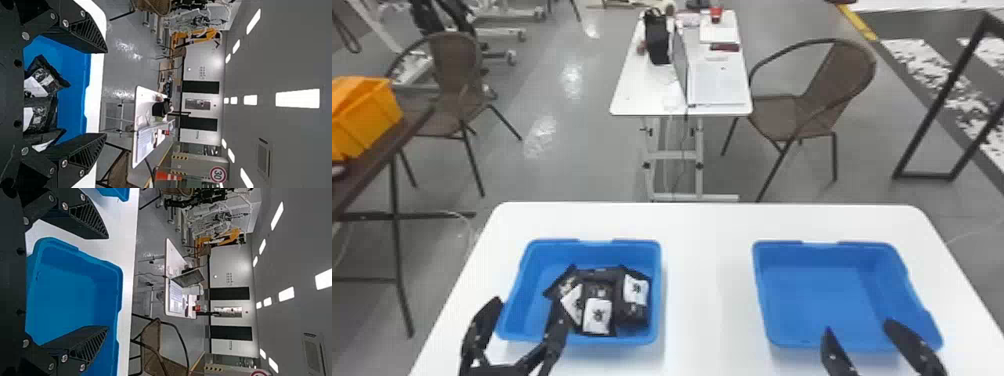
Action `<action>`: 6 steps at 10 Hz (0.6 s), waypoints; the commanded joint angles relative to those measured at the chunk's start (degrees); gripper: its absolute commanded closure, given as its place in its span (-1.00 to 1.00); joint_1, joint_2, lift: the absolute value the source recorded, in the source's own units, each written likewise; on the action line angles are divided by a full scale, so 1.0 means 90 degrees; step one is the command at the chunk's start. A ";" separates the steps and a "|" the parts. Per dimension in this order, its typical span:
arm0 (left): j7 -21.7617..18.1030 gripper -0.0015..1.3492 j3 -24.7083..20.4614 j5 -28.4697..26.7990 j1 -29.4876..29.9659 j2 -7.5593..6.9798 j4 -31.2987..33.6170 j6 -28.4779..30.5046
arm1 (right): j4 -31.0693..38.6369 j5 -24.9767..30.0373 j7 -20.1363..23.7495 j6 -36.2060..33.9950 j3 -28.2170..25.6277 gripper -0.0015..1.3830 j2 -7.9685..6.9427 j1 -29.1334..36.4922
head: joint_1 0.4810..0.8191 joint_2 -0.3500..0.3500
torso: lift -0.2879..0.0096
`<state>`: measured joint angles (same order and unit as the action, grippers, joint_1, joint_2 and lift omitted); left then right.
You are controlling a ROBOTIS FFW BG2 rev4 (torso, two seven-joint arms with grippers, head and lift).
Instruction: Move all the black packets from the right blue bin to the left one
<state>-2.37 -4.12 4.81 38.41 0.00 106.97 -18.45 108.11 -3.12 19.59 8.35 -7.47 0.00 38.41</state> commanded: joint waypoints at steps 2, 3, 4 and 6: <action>-0.0001 -0.56 0.0008 0.0012 -0.0010 0.0017 0.0000 -0.0001 | 0.0000 -0.0005 0.0001 -0.0009 0.0009 -0.67 -0.0006 -0.0009 | 0.27 0.16 | 0.94; -0.0001 -0.56 0.0008 0.0012 -0.0010 0.0017 0.0000 -0.0001 | 0.0010 0.0005 0.0001 -0.0009 0.0009 -0.67 -0.0006 -0.0009 | 0.27 0.16 | 0.94; -0.0001 -0.56 0.0018 0.0012 -0.0010 0.0017 0.0000 -0.0001 | 0.0010 0.0005 0.0001 -0.0019 0.0009 -0.67 -0.0006 -0.0019 | 0.27 0.16 | 0.94; -0.0001 -0.56 0.0028 0.0031 -0.0019 0.0017 0.0000 -0.0010 | 0.0020 0.0005 0.0001 -0.0039 0.0009 -0.67 -0.0006 -0.0009 | 0.27 0.16 | 0.94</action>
<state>-2.37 -3.90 5.09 38.23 0.00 106.95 -18.49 108.23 -3.08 19.60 8.05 -7.38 0.00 38.27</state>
